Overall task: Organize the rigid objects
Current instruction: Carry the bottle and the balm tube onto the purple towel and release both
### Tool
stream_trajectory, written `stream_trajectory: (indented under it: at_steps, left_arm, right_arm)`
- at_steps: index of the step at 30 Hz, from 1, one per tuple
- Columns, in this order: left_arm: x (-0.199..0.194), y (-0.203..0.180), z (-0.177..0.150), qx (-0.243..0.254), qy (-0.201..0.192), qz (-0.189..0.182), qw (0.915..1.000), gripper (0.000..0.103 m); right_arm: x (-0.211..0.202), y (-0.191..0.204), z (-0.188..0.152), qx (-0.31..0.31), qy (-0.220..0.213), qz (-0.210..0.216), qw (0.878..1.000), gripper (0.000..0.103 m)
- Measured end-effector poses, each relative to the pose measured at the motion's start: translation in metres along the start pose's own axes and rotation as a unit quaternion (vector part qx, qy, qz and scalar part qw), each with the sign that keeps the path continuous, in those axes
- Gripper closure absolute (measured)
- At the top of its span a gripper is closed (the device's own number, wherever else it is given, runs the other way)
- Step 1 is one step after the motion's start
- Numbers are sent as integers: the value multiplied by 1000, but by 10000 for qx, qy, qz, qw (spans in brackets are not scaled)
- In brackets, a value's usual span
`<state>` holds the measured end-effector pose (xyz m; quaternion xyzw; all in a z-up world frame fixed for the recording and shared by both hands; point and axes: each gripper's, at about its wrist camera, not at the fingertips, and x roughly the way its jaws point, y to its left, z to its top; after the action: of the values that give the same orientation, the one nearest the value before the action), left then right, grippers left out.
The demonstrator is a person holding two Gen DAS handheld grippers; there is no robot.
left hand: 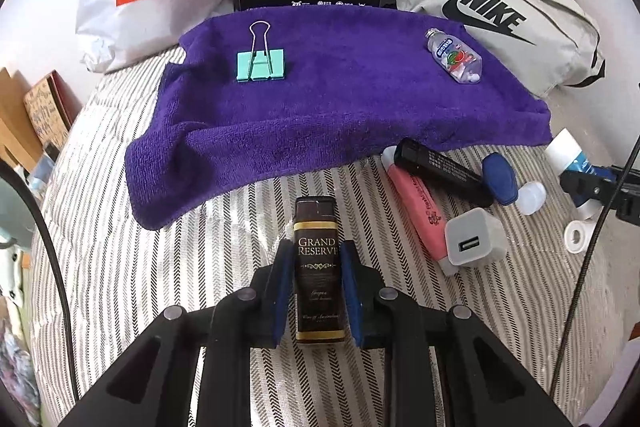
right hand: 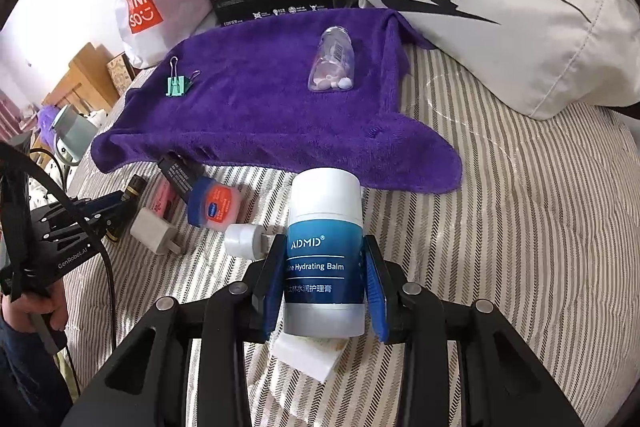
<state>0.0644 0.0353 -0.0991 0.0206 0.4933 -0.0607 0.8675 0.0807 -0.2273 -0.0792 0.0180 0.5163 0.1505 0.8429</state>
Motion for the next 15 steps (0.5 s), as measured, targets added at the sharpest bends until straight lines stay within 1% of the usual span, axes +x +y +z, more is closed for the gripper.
stream_trajectory:
  at_steps: [7, 15]
  left_arm:
    - [-15, 11, 9, -104, -140, -85, 9998, 80]
    - [-27, 11, 35, -54, -367, -111, 9992, 80]
  right_arm:
    - [-9, 5, 10, -95, -124, 54, 9999, 67]
    - [-11, 9, 28, -164, -227, 149, 9995, 67]
